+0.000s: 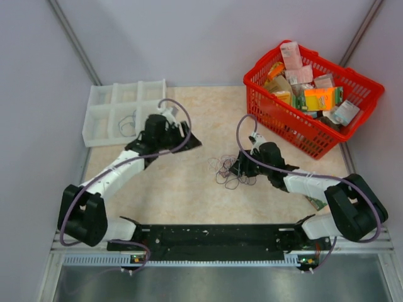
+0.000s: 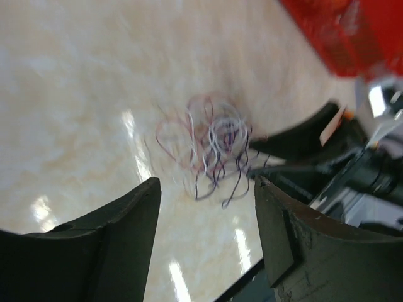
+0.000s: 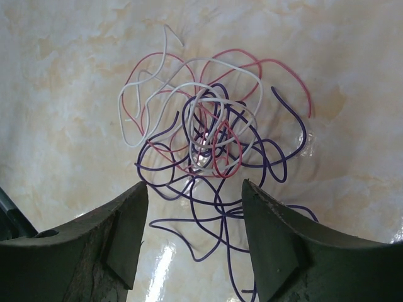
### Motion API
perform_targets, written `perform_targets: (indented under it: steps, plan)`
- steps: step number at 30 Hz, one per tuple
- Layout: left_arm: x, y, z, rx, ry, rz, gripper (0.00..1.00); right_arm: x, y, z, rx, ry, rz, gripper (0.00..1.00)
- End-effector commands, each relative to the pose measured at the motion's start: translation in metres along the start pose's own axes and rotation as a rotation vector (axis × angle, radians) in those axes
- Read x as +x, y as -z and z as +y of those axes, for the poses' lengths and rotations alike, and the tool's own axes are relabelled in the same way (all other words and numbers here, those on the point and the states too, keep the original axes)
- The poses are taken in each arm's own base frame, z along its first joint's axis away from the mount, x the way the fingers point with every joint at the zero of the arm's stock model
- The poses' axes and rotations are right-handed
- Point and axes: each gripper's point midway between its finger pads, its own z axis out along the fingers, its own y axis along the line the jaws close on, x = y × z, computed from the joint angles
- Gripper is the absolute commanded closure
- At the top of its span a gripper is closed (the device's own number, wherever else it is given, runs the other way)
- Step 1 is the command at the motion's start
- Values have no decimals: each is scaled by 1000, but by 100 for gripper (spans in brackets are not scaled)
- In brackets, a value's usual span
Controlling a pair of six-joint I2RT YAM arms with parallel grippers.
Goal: Untangle the cables
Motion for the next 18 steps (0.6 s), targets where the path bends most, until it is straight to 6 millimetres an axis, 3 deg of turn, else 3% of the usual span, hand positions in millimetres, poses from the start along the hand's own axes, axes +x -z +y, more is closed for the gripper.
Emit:
perform_targets:
  steps: [1,5,9,15,18]
  plan:
    - [73,-29,-13,5,-168,109,35,-17,-3,10,-17,16,-35,41]
    - [108,-56,-8,-41,-263,222,55,-16,-4,14,-41,14,-30,51]
    - [126,-76,2,-81,-271,293,56,-15,-5,12,-34,10,-24,55]
    - [130,-92,15,-152,-266,299,56,-15,-4,12,-33,9,-28,55]
    - [140,-97,13,-120,-234,326,62,-15,-5,14,-44,8,-23,55]
